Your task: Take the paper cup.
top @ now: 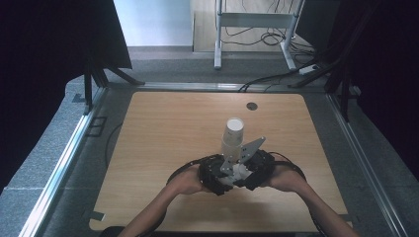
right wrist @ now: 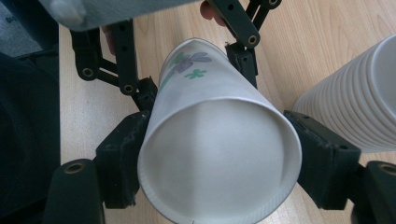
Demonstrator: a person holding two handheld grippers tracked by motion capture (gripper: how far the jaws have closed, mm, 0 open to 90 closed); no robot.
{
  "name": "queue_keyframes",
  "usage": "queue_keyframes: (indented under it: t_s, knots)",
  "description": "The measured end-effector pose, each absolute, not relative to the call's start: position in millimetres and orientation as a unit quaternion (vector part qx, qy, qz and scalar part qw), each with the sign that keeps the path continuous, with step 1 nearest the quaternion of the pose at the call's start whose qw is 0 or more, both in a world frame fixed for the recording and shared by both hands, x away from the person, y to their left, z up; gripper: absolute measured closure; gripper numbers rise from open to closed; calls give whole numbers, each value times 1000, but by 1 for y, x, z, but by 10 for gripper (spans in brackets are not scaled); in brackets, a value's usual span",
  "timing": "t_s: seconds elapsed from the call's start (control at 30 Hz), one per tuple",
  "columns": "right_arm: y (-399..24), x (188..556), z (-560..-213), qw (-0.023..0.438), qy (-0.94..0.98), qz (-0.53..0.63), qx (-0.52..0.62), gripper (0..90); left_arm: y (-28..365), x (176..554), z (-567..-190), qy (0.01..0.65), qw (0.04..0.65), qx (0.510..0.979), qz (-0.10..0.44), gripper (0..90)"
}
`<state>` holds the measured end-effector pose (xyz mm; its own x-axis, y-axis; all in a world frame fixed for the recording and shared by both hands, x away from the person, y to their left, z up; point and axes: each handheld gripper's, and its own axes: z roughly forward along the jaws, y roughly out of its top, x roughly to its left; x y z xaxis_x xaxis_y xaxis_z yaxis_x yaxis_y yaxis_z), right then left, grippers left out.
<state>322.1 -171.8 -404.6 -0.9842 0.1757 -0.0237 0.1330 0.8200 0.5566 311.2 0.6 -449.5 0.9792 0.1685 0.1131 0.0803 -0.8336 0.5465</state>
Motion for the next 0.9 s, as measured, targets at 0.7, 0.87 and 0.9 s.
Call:
queue_keyframes:
  t_s: [0.7, 0.87, 0.9]
  knots:
    - [-173, 318, -403, 29, 953, 292, 78, 365, 1, 313, -449, 70, 306, 948, 55, 222]
    - [-181, 319, -398, 25, 946, 311, 87, 365, 9, 314, -445, 85, 340, 936, 41, 142]
    - [-182, 319, -397, 25, 944, 318, 87, 365, 10, 314, -444, 89, 353, 931, 38, 140]
